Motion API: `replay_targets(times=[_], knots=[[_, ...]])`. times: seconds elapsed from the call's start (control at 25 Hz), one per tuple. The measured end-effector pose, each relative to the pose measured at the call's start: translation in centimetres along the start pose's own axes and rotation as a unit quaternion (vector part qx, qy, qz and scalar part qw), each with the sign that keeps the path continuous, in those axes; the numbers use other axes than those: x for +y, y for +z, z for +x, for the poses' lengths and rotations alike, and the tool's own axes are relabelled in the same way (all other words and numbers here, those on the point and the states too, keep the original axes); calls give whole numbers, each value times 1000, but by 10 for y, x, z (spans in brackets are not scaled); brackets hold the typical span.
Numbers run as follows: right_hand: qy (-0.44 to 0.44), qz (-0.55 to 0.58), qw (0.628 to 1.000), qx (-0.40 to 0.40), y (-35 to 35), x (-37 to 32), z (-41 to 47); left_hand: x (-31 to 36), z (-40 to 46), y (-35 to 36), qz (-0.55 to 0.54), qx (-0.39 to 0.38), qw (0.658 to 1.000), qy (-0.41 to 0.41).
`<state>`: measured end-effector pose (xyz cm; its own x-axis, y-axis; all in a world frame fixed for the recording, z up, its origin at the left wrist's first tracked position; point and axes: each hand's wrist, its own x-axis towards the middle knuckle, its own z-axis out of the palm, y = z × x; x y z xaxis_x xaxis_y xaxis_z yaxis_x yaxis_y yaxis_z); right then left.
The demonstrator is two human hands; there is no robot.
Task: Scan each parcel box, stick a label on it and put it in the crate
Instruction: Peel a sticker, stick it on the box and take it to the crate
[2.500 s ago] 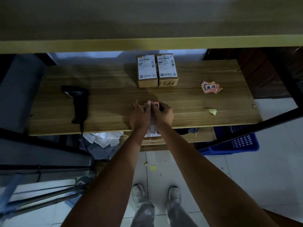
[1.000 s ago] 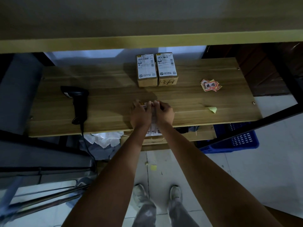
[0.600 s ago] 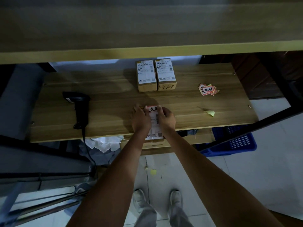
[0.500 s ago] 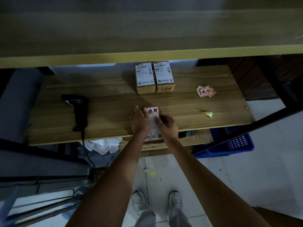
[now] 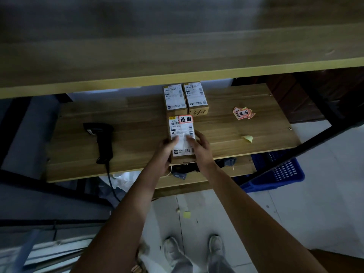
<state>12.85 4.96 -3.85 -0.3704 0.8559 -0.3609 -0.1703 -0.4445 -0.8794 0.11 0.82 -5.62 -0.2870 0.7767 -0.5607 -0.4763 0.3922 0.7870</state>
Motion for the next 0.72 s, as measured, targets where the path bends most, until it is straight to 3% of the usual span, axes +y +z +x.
replay_targets(times=[0.12,0.36,0.6,0.72], knots=[[19,-11,1000,5,2,-4,-7,-5,-10,-2,-22,-23,999,22],[18,-76,996,42,-22,-18,-10,-3,-12,10,51,-66,996,-3],[1,-105,993,55,-61,-29,-18,-7,-14,45,157,-34,987,16],[3,-91,994,65,-89,-37,-24,-13,-21,78,156,-27,987,18]])
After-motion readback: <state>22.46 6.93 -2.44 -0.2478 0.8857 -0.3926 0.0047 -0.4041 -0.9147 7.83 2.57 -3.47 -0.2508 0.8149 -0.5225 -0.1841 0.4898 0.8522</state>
